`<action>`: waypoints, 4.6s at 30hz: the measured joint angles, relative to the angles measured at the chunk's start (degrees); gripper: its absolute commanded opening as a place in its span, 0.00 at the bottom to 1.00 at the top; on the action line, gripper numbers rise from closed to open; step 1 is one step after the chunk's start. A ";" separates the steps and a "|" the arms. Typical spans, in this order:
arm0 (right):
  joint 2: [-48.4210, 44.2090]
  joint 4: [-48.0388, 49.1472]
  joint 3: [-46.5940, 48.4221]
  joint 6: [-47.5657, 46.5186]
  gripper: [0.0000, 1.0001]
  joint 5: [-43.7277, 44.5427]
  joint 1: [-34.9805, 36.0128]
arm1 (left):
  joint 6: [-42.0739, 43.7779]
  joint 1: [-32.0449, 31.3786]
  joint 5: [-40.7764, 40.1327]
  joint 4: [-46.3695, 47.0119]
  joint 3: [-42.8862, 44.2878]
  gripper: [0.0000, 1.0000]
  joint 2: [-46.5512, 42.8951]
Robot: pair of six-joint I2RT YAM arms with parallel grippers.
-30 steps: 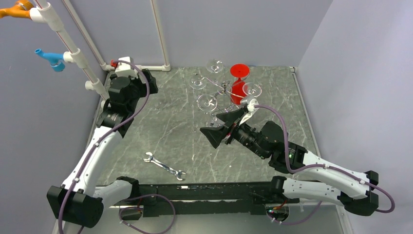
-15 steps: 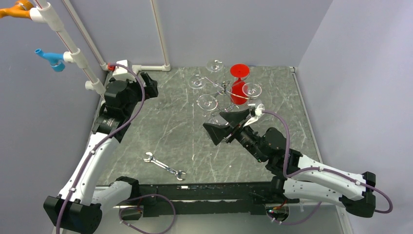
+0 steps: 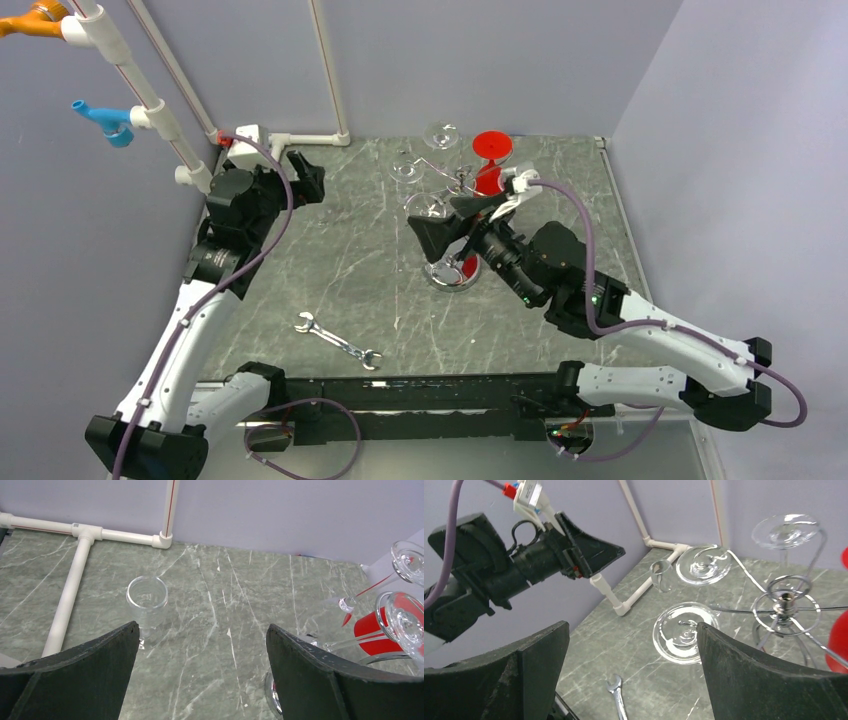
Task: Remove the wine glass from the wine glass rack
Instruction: Pick up the wine glass from the wine rack.
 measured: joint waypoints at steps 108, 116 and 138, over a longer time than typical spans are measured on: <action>7.30 -12.44 0.37 35.63 0.53 -74.55 -74.82 | -2.82 6.08 4.68 -0.31 0.44 0.99 -0.15; 7.61 -11.96 0.17 35.89 0.44 -74.55 -72.98 | -2.80 6.16 4.85 -0.31 0.44 0.99 -0.15; 7.61 -11.61 0.15 35.76 0.29 -74.34 -72.06 | -2.80 6.32 4.85 -0.46 0.44 0.99 0.07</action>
